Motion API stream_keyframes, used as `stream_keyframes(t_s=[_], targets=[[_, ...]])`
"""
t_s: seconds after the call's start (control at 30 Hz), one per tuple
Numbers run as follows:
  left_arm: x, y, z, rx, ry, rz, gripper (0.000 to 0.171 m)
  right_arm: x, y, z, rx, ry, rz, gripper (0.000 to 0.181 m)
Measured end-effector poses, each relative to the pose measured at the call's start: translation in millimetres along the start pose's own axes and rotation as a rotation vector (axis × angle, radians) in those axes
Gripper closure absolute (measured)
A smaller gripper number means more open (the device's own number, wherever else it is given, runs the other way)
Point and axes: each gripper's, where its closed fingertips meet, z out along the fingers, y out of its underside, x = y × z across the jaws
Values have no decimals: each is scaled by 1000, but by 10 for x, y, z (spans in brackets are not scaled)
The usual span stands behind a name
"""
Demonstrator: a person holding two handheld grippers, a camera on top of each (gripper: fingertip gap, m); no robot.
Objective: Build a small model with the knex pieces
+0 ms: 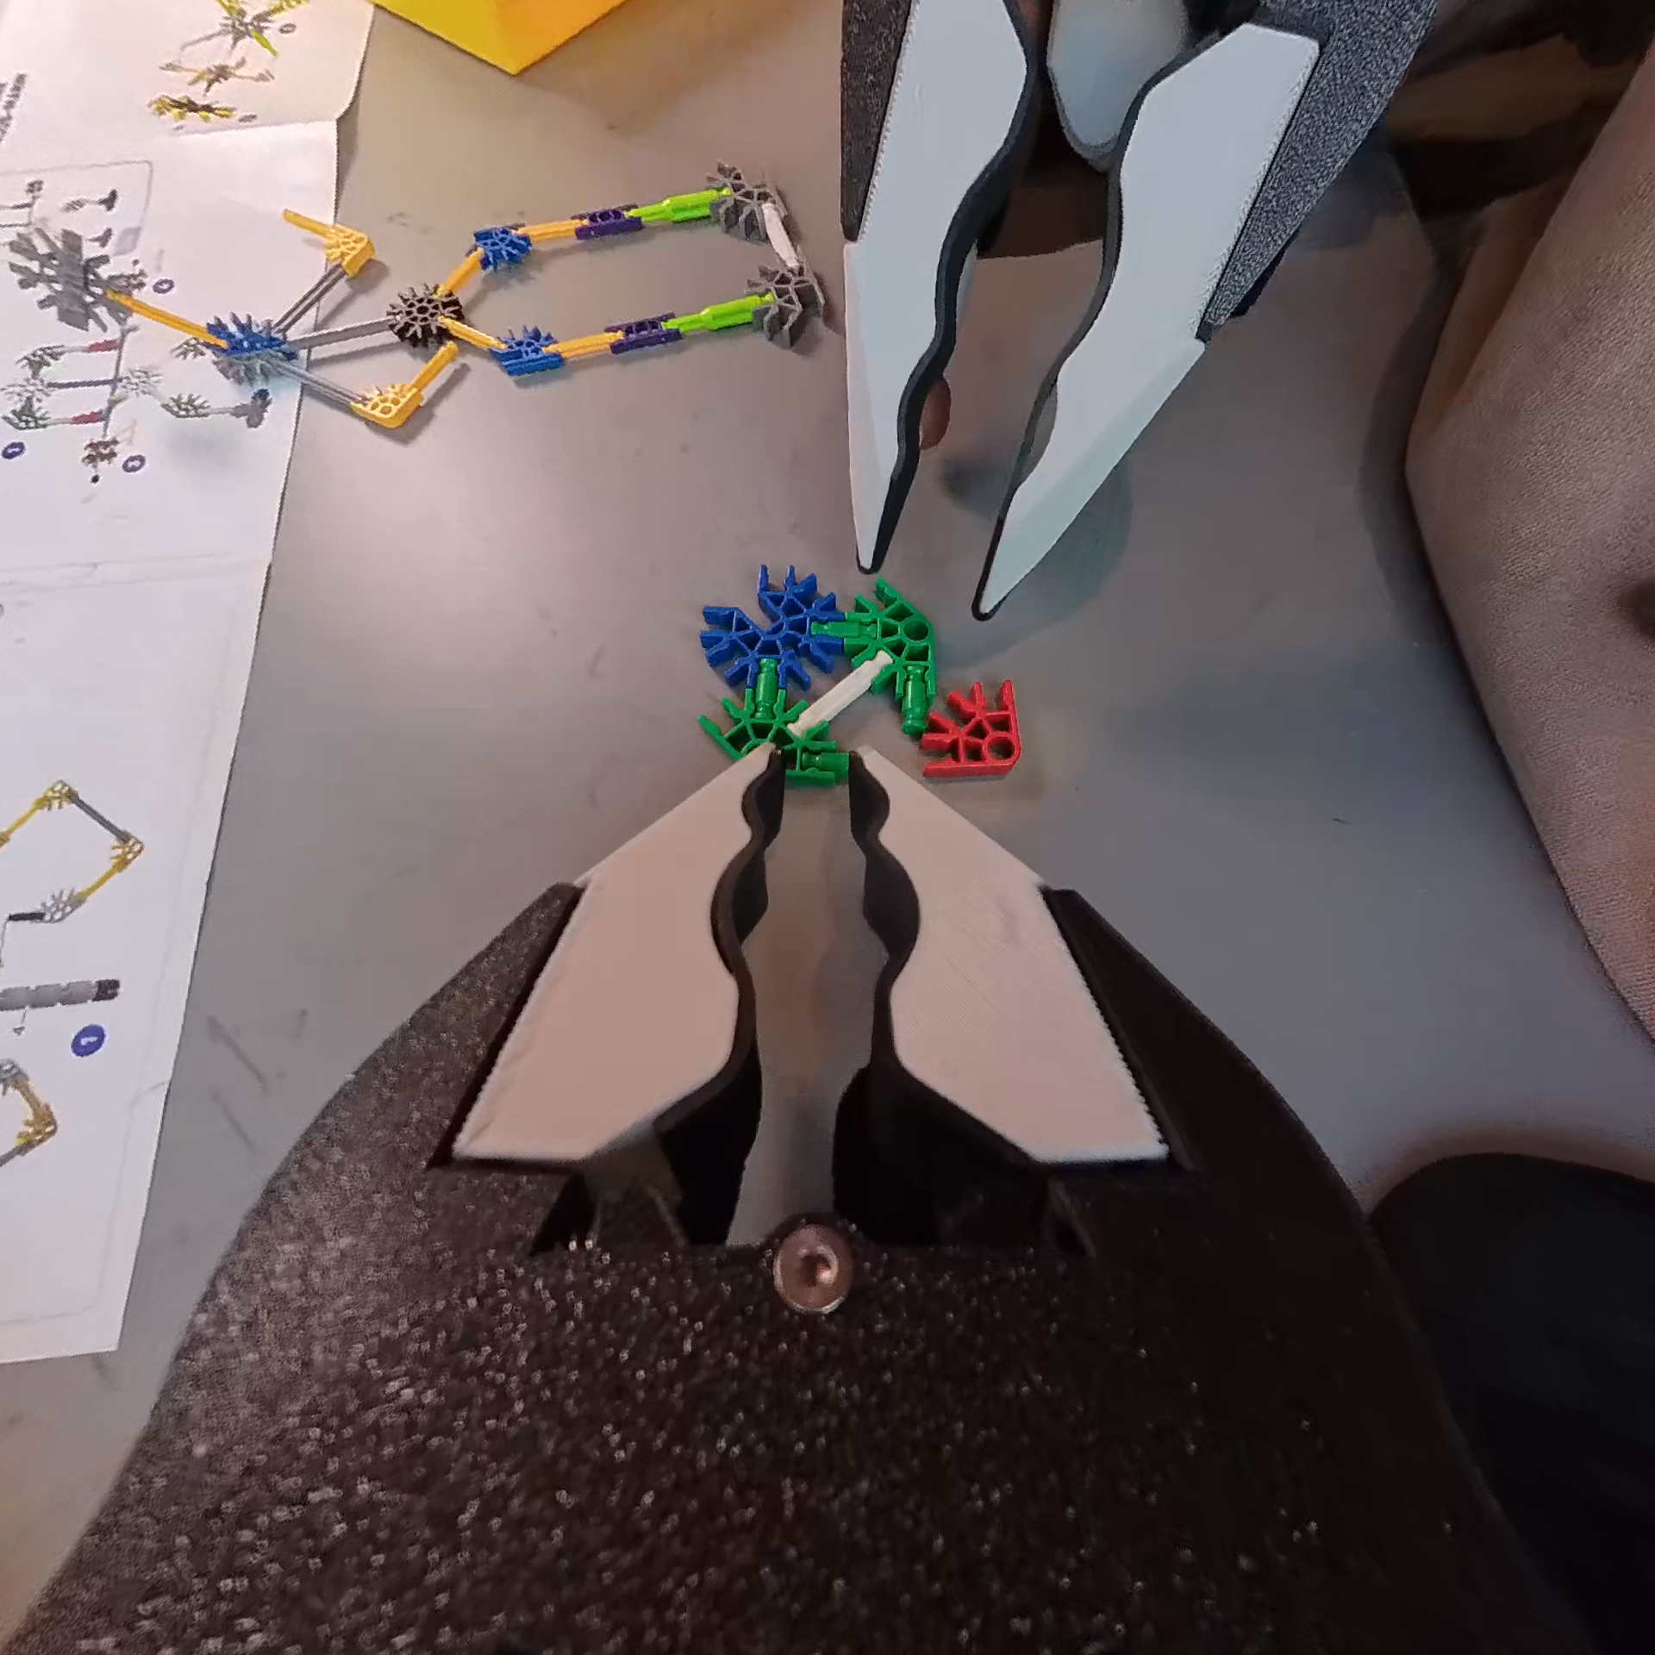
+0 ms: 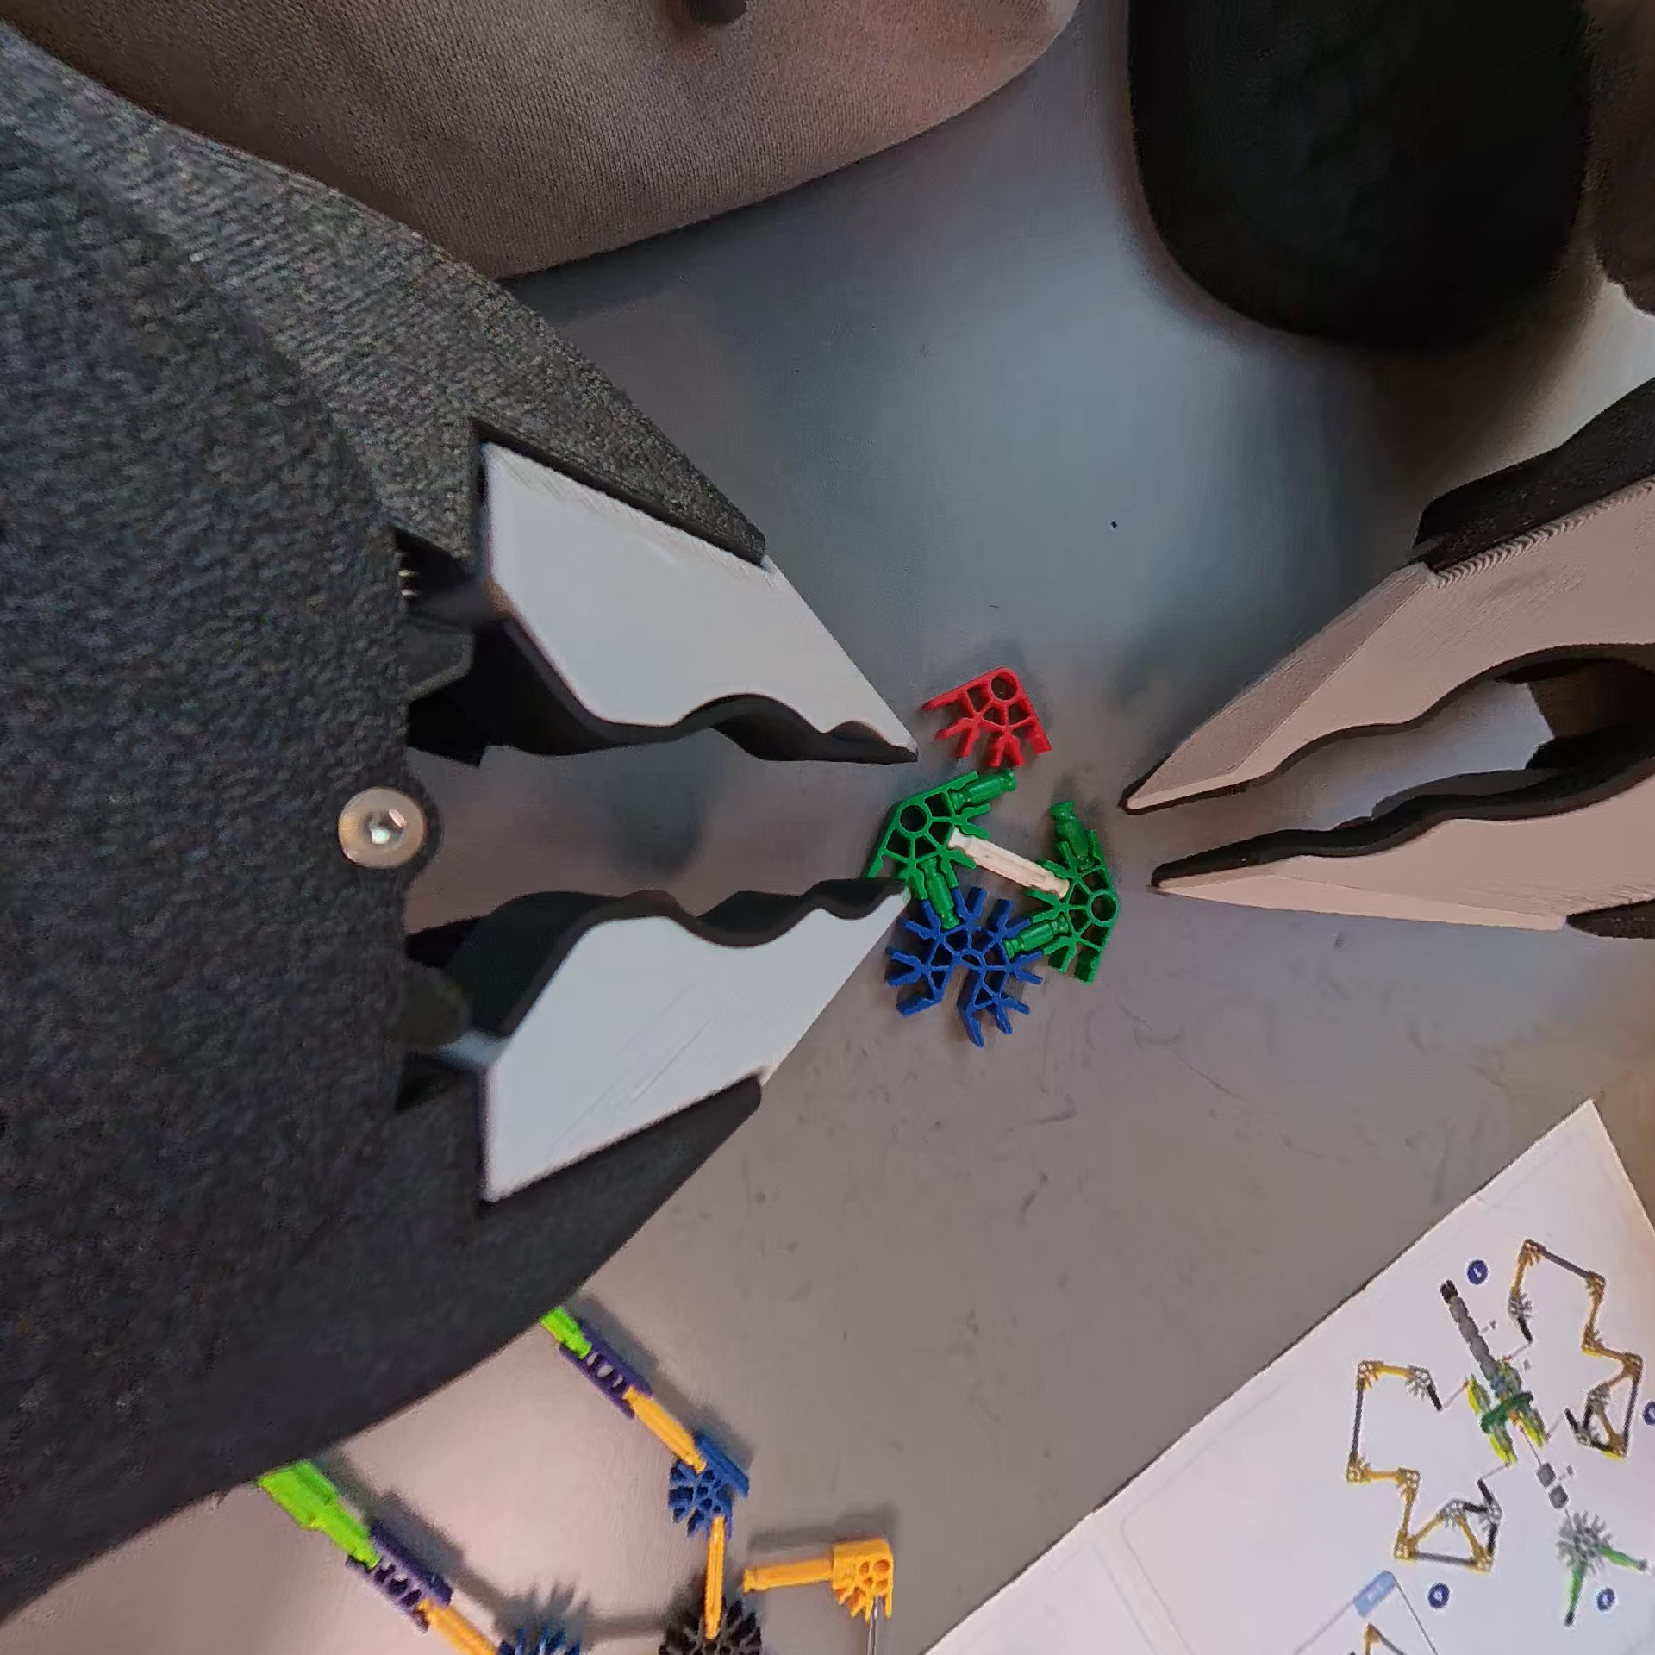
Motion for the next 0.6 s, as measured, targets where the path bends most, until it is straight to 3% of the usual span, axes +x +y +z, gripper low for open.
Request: stream_keyframes(t_s=[0.2,0.43,0.6], targets=[[131,104,-52,-16,26,-29,150,-48,-43,-3,16,9,-82,153],[438,96,138,-103,35,80,132,5,-29,68,-34,-17,-149,147],[406,80,194,-187,-49,18,159,151,7,52,-70,-8,-143,144]])
